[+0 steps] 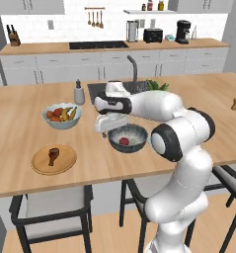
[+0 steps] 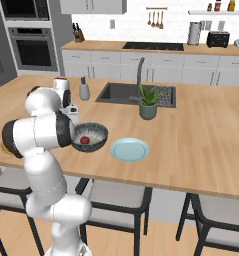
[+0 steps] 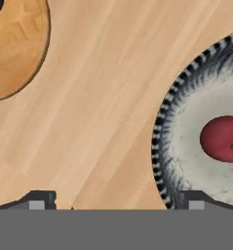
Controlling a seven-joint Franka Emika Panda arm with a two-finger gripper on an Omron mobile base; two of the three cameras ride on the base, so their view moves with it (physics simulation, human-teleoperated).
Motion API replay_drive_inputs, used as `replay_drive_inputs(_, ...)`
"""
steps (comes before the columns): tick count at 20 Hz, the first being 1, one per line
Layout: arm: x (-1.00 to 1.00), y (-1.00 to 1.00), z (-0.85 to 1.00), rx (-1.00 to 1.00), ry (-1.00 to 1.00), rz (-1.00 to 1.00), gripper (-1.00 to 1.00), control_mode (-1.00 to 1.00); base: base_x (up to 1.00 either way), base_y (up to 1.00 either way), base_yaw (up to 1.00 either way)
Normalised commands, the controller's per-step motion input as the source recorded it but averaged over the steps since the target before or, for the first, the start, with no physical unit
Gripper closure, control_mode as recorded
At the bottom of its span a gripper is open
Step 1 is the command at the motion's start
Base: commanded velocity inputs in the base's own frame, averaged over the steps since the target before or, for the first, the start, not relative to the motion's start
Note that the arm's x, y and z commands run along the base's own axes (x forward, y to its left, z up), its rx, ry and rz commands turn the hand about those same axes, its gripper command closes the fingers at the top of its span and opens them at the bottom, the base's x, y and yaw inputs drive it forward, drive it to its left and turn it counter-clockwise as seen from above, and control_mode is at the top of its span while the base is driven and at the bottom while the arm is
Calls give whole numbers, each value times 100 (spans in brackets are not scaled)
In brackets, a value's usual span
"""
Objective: Pick the chicken drumstick and tomato from their plates and place them in the bowl. Then put the bowl in the fridge.
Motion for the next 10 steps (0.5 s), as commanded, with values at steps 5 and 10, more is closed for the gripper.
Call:
replay_drive_inputs(5, -100, 98, 0, 0, -12, -41, -100, -100, 0, 0, 0)
replay_drive_inputs(10, -36, 98, 2, 1, -1, -44, -100, -100, 0, 0, 0)
